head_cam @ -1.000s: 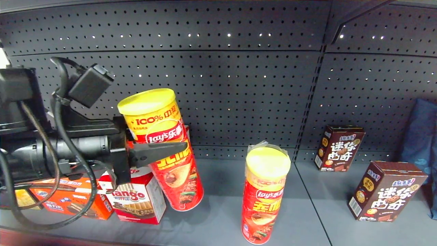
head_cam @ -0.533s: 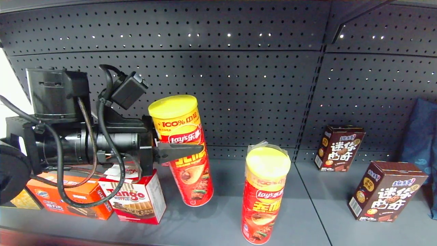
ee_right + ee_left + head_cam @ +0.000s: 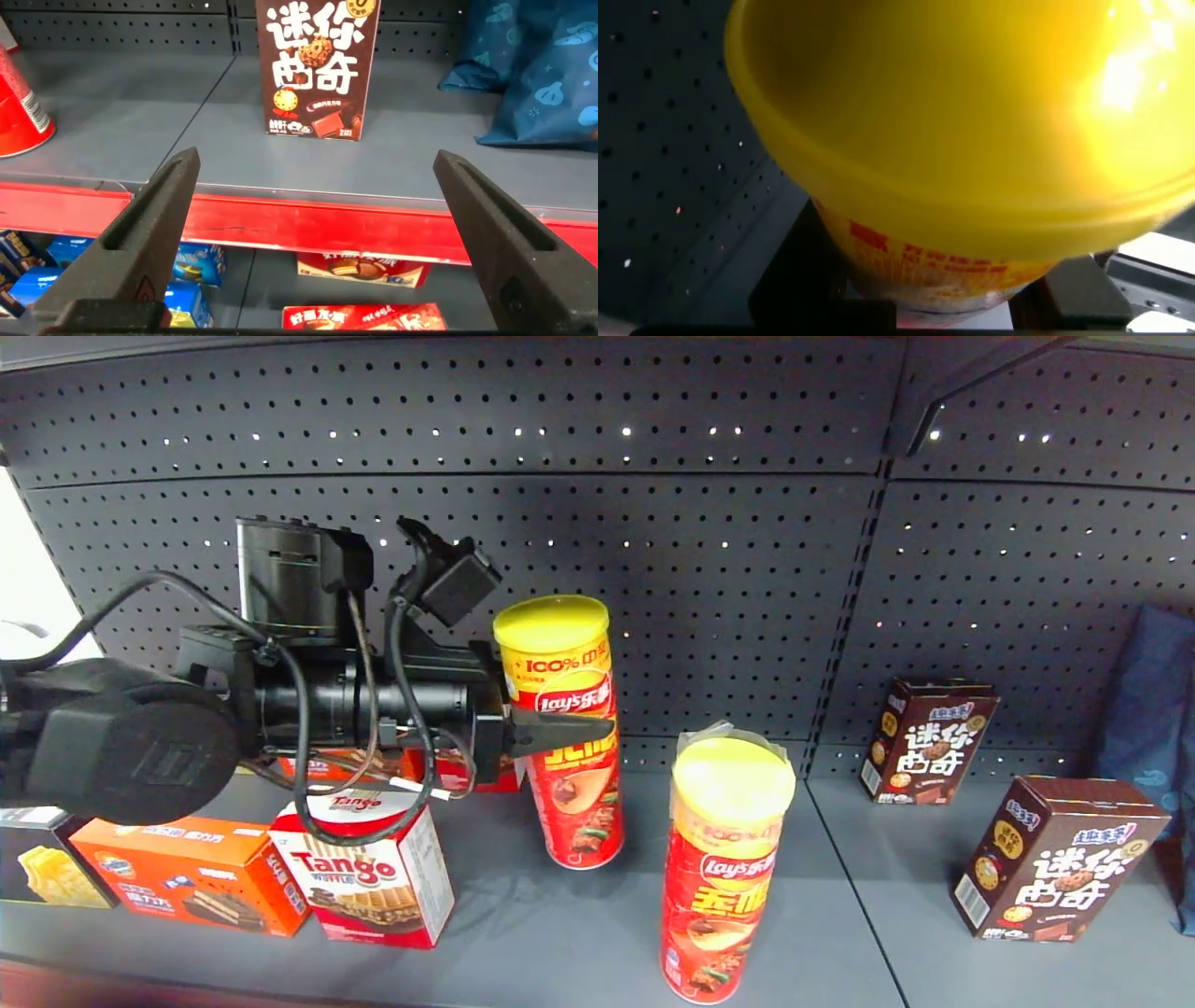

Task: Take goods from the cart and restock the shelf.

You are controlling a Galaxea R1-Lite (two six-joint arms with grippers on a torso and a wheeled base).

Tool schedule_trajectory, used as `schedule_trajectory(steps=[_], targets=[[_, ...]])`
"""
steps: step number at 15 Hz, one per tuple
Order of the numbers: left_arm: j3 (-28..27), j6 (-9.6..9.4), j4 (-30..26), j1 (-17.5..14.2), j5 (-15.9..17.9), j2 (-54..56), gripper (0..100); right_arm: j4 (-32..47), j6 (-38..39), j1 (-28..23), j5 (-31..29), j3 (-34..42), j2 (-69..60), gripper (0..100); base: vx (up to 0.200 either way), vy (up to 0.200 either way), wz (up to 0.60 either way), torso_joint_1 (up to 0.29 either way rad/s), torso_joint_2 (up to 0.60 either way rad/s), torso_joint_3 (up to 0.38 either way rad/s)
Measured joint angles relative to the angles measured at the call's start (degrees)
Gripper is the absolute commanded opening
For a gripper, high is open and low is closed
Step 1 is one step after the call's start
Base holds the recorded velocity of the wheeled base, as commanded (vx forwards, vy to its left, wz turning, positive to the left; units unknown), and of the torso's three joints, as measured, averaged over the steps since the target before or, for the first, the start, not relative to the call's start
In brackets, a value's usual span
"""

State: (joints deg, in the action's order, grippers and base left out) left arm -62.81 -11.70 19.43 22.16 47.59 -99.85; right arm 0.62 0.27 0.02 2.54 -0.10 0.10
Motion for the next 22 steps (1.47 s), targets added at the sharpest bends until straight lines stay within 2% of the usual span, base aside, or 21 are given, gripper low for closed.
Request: schedule_trajectory(steps=[1,5,6,9,10,13,19,22], targets=[[-1.8,-0.90,0.0,0.1,0.0,-1.7,0,0.0,0.0,0.0,0.0,0.0,0.0,100,0.000,0.000,0.00,0.000,0.00,0.000],[-8.3,-1.87,-1.3,1.3,0.0,-7.1,0,0.0,0.0,0.0,0.0,0.0,0.0,100,0.000,0.000,0.00,0.000,0.00,0.000],[-10.0,-3.10,-3.0,1.6,0.0,-8.4,0,0.0,0.0,0.0,0.0,0.0,0.0,100,0.000,0.000,0.00,0.000,0.00,0.000],[-16.3,-9.31,-11.6,1.6,0.1,-12.1,0,0.0,0.0,0.0,0.0,0.0,0.0,100,0.000,0.000,0.00,0.000,0.00,0.000],[-18.2,-9.97,-12.8,1.6,0.2,-13.4,0,0.0,0.0,0.0,0.0,0.0,0.0,100,0.000,0.000,0.00,0.000,0.00,0.000],[-21.5,-10.06,-13.4,2.0,0.3,-16.2,0,0.0,0.0,0.0,0.0,0.0,0.0,100,0.000,0.000,0.00,0.000,0.00,0.000],[-24.3,-9.59,-12.9,3.6,0.3,-20.4,0,0.0,0.0,0.0,0.0,0.0,0.0,100,0.000,0.000,0.00,0.000,0.00,0.000],[-25.9,-8.74,-12.9,3.7,0.3,-22.1,0,0.0,0.0,0.0,0.0,0.0,0.0,100,0.000,0.000,0.00,0.000,0.00,0.000]])
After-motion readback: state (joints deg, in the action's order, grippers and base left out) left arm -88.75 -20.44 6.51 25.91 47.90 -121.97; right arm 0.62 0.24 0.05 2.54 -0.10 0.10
